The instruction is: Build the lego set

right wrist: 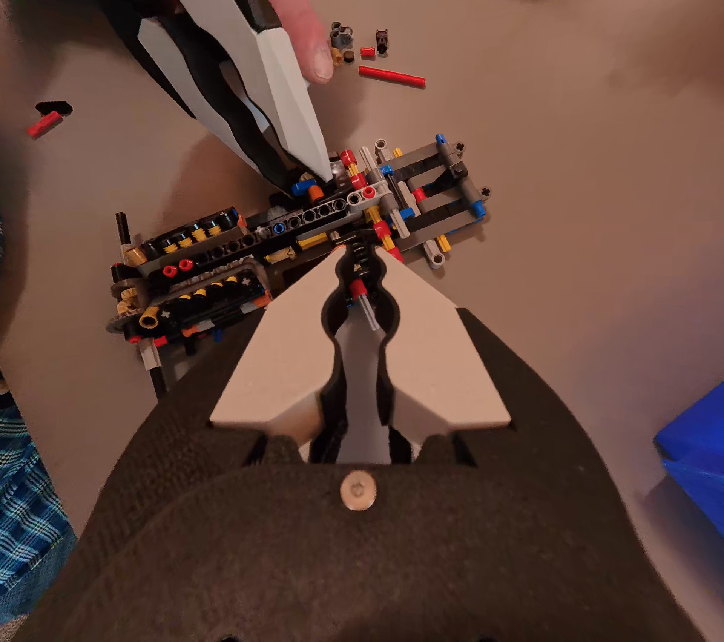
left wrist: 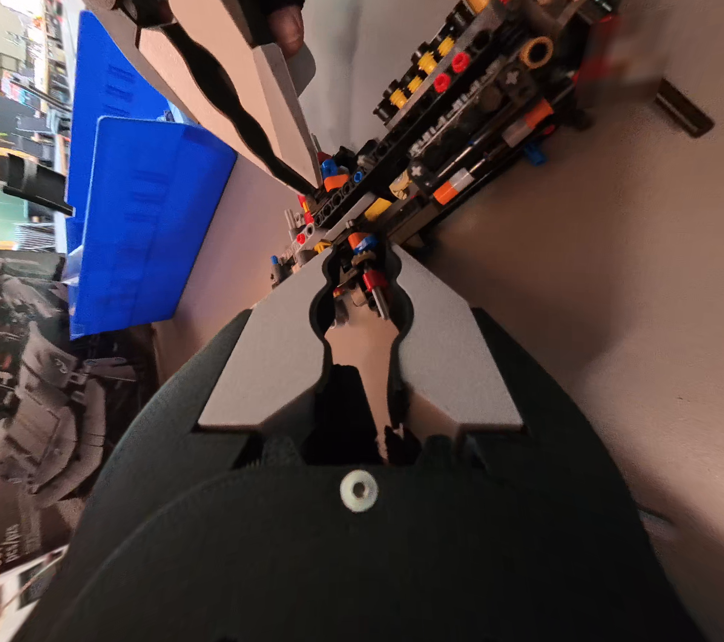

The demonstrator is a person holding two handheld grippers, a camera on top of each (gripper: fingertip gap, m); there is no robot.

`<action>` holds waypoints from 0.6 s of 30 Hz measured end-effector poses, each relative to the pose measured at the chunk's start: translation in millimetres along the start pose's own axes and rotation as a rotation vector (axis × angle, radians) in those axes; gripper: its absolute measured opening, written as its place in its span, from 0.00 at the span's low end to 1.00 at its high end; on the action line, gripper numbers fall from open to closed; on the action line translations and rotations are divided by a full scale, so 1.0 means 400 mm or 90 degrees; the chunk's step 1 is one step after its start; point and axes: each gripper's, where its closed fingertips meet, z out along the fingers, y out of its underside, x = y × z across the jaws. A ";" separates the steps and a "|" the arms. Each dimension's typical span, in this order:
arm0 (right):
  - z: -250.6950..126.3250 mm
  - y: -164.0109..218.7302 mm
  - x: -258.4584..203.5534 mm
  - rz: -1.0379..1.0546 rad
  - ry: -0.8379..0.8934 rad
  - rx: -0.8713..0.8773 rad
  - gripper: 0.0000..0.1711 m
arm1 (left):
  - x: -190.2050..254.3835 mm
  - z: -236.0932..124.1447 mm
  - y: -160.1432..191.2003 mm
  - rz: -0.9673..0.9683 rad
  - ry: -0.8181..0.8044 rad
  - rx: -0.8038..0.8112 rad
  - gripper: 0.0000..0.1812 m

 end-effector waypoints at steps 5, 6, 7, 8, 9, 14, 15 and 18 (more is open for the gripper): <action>-0.001 0.002 -0.002 -0.009 0.006 -0.008 0.02 | -0.002 0.000 0.004 0.028 -0.028 -0.019 0.09; -0.001 0.003 -0.002 -0.011 0.008 -0.011 0.02 | -0.002 0.000 0.005 0.037 -0.032 -0.030 0.09; -0.001 0.004 -0.002 -0.014 0.010 -0.015 0.02 | -0.003 -0.001 0.006 0.042 -0.035 -0.042 0.09; 0.000 0.006 -0.002 -0.017 0.013 -0.020 0.02 | -0.003 -0.002 0.007 0.039 -0.035 -0.053 0.09; 0.000 0.007 -0.003 -0.016 0.013 -0.024 0.02 | -0.003 -0.004 0.008 0.040 -0.032 -0.060 0.09; 0.000 0.008 -0.003 -0.023 0.018 -0.041 0.02 | 0.001 -0.011 0.015 0.060 -0.013 -0.106 0.08; 0.000 0.009 -0.004 -0.027 0.019 -0.045 0.02 | 0.002 -0.012 0.015 0.065 -0.011 -0.115 0.07; 0.000 0.010 -0.004 -0.028 0.021 -0.046 0.02 | 0.002 -0.013 0.017 0.065 -0.012 -0.122 0.07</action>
